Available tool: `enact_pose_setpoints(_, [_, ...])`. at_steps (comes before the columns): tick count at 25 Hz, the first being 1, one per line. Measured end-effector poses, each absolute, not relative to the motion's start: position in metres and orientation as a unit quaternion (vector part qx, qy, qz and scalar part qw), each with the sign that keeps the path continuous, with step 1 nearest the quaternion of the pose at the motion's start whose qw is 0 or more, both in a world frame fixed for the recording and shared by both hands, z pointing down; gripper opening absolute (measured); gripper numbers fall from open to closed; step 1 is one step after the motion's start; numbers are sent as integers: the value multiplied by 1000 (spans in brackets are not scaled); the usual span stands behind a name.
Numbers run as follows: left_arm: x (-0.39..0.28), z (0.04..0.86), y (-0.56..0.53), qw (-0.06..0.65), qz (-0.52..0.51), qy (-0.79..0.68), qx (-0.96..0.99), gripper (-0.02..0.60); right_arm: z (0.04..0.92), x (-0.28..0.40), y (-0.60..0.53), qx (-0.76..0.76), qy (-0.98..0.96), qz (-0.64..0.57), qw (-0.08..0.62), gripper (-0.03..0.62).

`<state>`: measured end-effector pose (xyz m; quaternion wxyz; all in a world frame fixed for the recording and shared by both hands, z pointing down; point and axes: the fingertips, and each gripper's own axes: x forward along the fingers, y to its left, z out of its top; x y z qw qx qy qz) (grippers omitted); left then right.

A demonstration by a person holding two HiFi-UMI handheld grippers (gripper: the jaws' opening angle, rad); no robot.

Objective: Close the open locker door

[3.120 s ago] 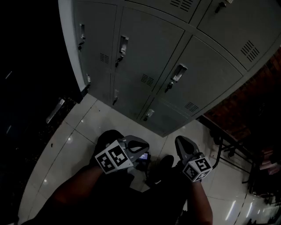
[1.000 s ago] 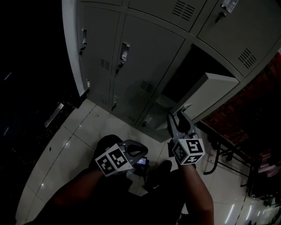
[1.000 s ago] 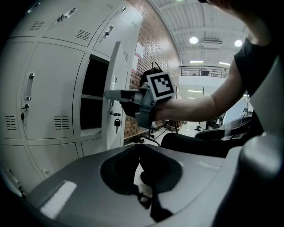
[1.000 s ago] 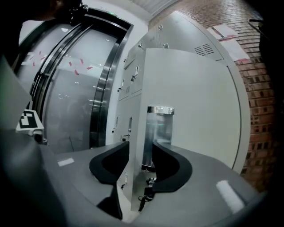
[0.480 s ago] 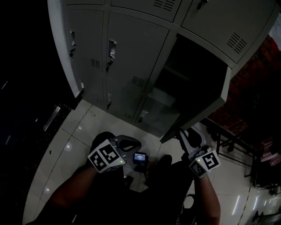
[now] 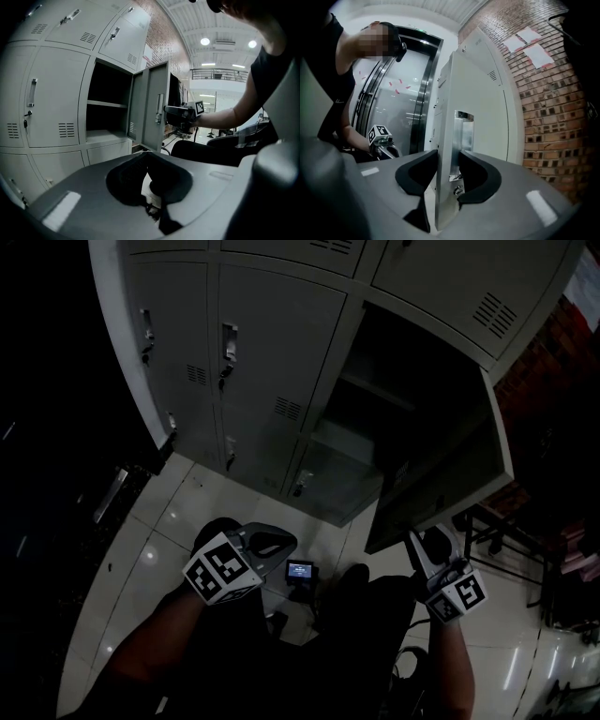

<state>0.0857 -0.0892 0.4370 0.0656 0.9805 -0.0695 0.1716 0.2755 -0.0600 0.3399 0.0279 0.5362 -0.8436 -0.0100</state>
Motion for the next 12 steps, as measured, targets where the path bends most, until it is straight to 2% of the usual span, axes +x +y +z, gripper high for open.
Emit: enact_pose_setpoints(12, [86,438,-89,63,173,-70,980,12,341,298,-49,588,-807,-25,47,161])
